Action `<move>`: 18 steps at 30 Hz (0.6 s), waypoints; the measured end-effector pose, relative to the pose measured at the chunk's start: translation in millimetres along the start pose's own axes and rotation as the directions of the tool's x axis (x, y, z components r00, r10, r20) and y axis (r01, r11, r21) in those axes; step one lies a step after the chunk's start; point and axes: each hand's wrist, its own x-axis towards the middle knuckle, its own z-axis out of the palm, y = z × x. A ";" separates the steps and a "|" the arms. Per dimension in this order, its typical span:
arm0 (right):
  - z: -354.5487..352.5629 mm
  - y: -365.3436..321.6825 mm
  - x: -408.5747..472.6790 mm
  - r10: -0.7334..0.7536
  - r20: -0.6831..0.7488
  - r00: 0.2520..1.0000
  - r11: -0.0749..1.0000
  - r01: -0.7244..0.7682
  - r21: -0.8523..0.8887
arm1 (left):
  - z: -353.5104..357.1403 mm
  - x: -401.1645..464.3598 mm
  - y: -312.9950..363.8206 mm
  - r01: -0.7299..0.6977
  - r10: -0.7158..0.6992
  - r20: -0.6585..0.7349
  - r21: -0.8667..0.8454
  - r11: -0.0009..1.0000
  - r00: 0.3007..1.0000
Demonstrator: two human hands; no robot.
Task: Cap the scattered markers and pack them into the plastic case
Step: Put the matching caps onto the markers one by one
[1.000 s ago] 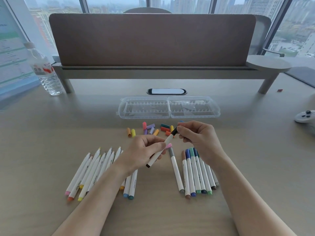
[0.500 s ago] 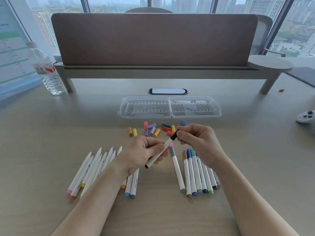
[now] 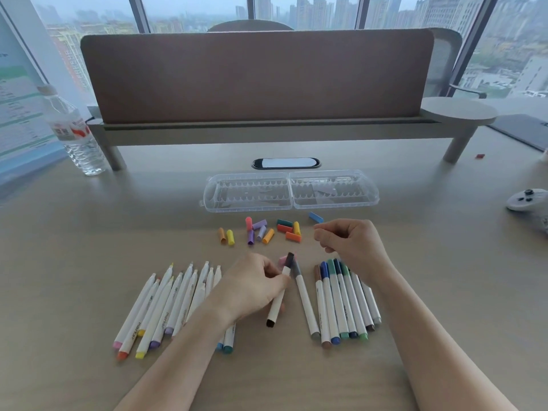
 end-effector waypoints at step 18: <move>-2.4 7.6 -5.1 -0.009 0.023 1.000 0.985 0.013 -0.173 | -14.8 -7.1 -4.8 -0.005 0.026 -0.082 0.253 0.968 0.996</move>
